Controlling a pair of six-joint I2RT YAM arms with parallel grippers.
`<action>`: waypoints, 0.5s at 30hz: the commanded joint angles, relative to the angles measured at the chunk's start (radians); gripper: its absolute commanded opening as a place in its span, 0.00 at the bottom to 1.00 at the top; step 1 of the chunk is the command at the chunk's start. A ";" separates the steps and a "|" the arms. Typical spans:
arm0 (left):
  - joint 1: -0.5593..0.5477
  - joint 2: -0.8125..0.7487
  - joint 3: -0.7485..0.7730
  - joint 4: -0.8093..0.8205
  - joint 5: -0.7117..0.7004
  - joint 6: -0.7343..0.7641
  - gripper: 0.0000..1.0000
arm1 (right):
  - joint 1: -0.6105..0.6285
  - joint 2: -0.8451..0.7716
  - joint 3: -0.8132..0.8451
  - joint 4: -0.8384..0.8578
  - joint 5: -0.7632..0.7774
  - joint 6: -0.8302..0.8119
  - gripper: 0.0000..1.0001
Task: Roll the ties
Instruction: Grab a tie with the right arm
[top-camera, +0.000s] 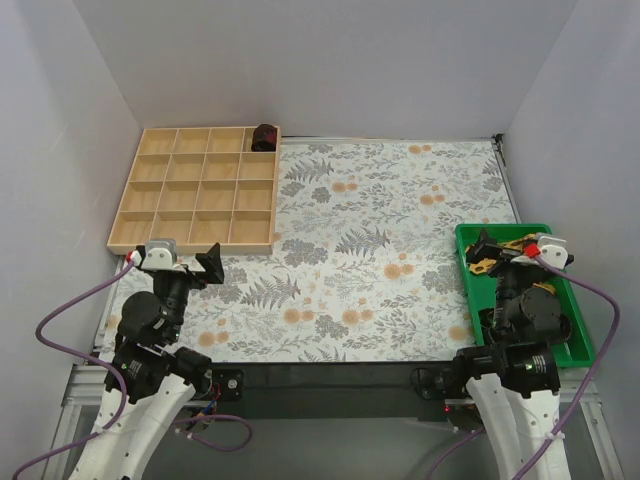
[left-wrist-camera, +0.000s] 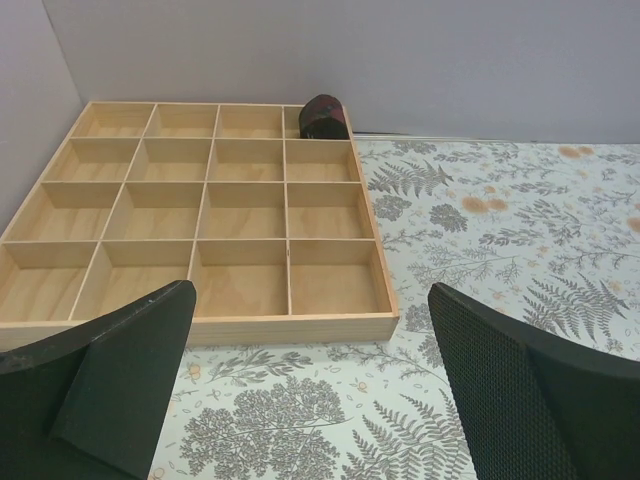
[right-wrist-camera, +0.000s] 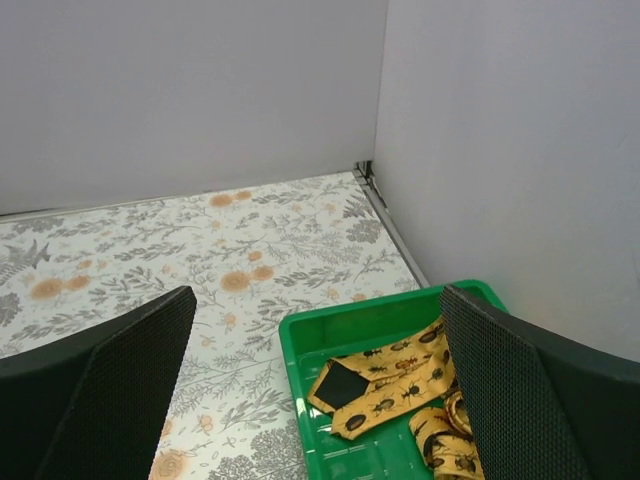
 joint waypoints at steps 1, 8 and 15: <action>-0.003 0.002 -0.006 0.018 0.002 0.011 0.97 | 0.004 0.072 0.057 -0.017 0.102 0.073 0.98; -0.003 -0.013 -0.015 0.029 -0.007 0.019 0.98 | 0.003 0.319 0.118 -0.082 0.202 0.207 0.99; -0.005 -0.019 -0.021 0.032 -0.002 0.020 0.98 | -0.005 0.689 0.241 -0.192 0.351 0.368 0.98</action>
